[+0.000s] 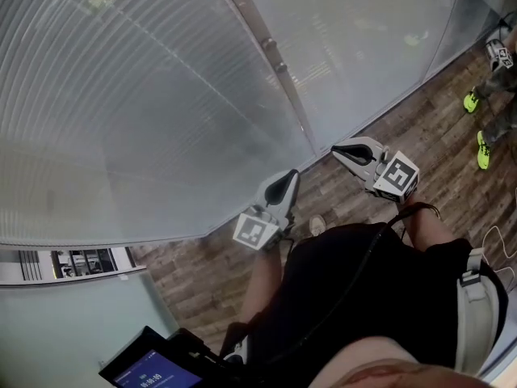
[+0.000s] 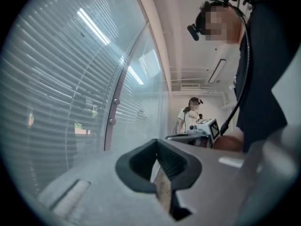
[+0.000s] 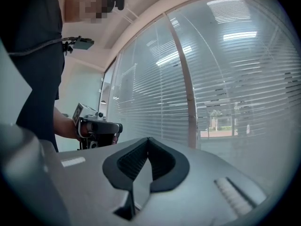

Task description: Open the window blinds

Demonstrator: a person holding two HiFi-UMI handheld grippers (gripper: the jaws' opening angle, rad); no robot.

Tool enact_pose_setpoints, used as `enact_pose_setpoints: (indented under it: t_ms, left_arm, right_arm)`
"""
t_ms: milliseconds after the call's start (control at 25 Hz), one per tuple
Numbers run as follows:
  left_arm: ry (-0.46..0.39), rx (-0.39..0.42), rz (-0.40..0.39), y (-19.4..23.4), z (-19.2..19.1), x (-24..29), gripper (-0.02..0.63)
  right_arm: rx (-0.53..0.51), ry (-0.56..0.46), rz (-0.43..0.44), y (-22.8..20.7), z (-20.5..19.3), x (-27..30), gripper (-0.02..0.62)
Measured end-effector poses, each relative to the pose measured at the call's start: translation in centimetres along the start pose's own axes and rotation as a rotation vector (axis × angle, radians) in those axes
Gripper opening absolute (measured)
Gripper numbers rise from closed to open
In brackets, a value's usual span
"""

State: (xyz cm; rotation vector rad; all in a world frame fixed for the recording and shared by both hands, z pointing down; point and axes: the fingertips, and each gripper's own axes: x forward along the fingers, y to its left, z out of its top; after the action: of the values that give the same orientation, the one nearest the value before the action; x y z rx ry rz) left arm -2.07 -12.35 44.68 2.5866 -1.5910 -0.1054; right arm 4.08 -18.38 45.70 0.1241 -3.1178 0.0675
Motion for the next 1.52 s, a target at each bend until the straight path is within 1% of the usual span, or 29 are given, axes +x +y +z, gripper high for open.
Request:
enact_pose_setpoints:
  t_ms: [160, 280, 720, 920, 1080, 1240, 1520]
  left_arm:
    - [0.004, 0.003, -0.048, 1.0, -0.1, 0.2, 0.003]
    - [0.003, 0.006, -0.077, 1.6, 0.0, 0.0, 0.002]
    - [0.005, -0.004, -0.12, 5.9, 0.9, -0.8, 0.003]
    - [0.005, 0.001, -0.15, 6.4, 1.1, -1.1, 0.003]
    - [0.006, -0.006, -0.173, 6.8, 0.9, -1.2, 0.003]
    - [0.008, -0.014, -0.194, 7.3, 0.7, -1.5, 0.002]
    - [0.006, -0.005, -0.235, 7.1, 0.8, -2.3, 0.002]
  right_arm:
    - [-0.01, -0.001, -0.046, -0.5, -0.1, 0.8, 0.006]
    - [-0.014, 0.001, -0.063, -0.4, -0.1, 1.9, 0.006]
    - [-0.026, -0.001, -0.121, -0.9, 0.9, 5.8, 0.006]
    - [-0.045, -0.007, -0.145, -0.9, 1.5, 6.4, 0.006]
    - [-0.069, 0.002, -0.191, -1.7, 1.7, 6.6, 0.006]
    - [-0.126, 0.026, -0.246, -2.8, 2.3, 6.6, 0.006]
    - [-0.29, 0.083, -0.348, -5.0, 4.3, 6.6, 0.006]
